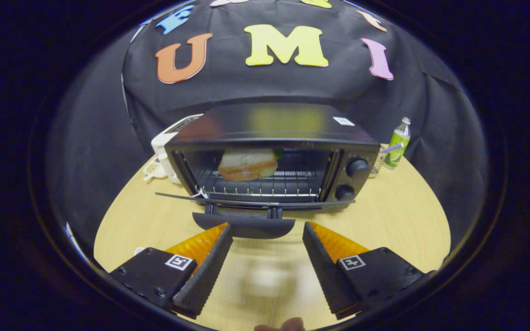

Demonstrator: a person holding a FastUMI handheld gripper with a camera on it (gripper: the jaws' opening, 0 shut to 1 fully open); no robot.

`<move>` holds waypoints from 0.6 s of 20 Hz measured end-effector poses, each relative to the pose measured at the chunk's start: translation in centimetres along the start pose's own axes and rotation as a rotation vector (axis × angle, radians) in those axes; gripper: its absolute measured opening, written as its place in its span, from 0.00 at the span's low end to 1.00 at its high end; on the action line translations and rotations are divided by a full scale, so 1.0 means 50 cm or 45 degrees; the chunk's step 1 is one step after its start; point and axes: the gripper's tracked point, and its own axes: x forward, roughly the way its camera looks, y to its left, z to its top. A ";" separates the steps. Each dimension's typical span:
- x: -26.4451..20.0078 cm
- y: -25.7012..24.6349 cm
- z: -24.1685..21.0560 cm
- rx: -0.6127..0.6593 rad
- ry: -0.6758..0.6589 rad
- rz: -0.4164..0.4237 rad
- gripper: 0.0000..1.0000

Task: Open the toaster oven, put the food inside, and close the toaster oven door.

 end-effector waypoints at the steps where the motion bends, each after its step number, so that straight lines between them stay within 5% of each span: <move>1: -0.011 -0.003 0.022 0.016 -0.029 -0.002 1.00; 6: -0.119 -0.006 0.136 0.032 -0.204 -0.002 1.00; 12: -0.362 -0.022 0.340 0.086 -0.513 -0.009 1.00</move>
